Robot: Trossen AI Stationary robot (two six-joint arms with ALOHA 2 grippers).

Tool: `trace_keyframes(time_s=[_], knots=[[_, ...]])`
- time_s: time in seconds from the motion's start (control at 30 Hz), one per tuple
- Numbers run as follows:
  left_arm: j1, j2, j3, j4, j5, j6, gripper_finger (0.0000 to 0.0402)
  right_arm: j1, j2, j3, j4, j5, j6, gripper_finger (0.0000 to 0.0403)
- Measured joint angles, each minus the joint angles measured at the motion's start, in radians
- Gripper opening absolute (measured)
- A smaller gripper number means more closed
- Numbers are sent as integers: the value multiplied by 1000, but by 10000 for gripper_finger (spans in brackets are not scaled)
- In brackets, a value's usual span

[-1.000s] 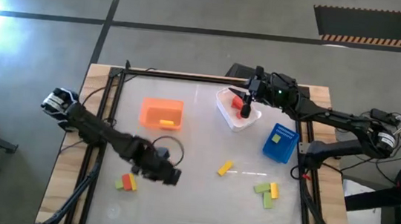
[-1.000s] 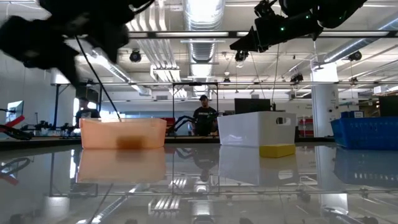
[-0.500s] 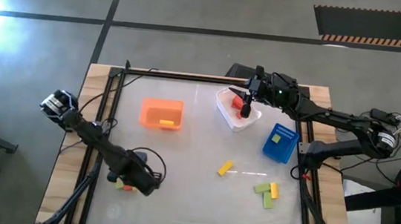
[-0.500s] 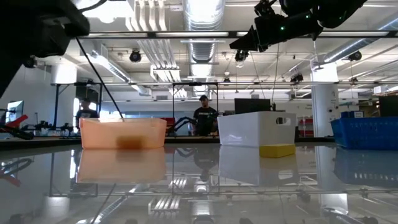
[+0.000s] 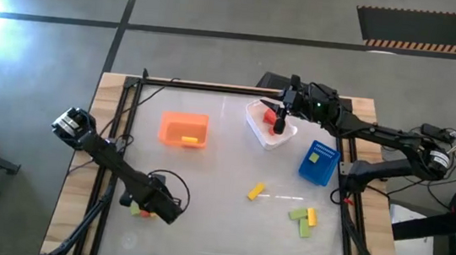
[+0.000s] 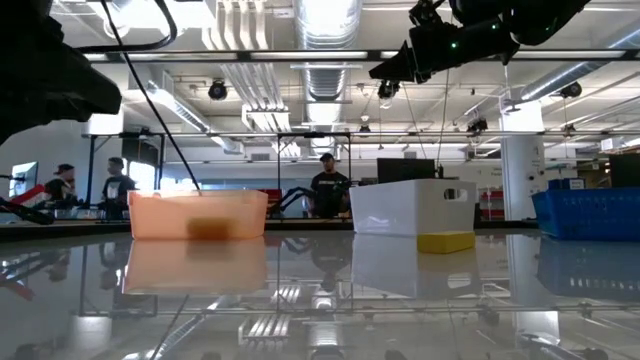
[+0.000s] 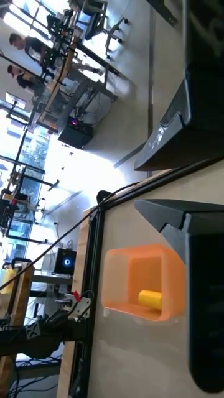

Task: Sort & place blocks by color
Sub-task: Put the yellow block into the orange bin

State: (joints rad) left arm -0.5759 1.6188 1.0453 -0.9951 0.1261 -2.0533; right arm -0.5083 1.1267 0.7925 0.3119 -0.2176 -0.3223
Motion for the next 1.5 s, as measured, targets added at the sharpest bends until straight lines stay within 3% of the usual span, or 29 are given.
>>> trace_keyframes(time_s=[0.7,1.0,1.23,1.4,1.5], knots=[[-1,-6,-93,44,-8,-4,10,0,0,0,4,0,-1,72],[0,2,-78,89,-181,-6,10,0,0,0,4,0,0,72],[0,-6,-77,100,-185,-3,10,0,0,0,3,0,0,72],[0,-19,-69,97,-151,116,10,0,0,0,3,0,0,72],[0,-37,-44,105,-151,328,10,0,0,0,3,0,0,72]])
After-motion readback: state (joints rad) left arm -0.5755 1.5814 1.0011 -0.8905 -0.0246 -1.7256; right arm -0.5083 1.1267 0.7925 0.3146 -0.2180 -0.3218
